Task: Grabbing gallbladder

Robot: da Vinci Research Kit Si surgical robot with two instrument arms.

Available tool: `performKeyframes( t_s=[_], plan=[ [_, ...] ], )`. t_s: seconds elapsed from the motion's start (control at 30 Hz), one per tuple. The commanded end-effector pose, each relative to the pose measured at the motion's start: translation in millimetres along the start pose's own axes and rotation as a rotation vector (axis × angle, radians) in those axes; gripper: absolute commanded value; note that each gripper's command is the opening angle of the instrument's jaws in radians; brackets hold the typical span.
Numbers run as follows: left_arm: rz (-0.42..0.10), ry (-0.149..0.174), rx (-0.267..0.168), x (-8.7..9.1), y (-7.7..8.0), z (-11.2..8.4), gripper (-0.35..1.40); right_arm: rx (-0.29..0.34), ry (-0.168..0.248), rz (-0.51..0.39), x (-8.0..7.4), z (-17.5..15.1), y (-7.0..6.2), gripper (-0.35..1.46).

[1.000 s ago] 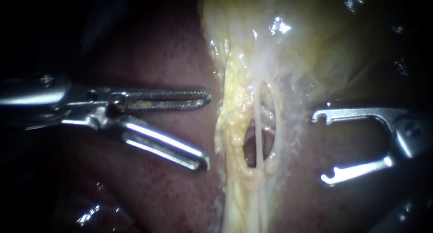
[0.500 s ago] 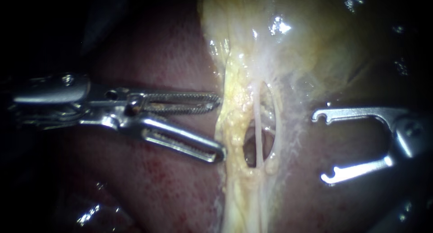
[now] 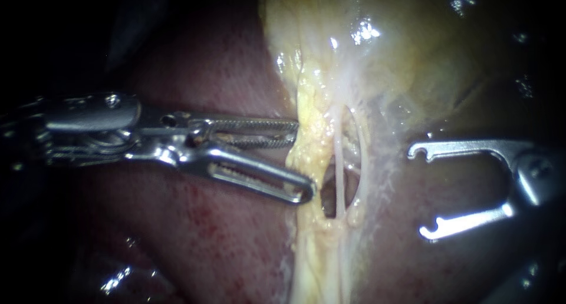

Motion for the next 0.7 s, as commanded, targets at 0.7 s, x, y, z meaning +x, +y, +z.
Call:
performKeyframes(
  t_s=[0.7],
  plan=[
    [-0.087, 0.013, -0.069, 0.8, 1.7, -0.6, -0.35, 0.0, 0.0, 0.006, 0.0, 0.0, 0.0, 0.58]
  ],
)
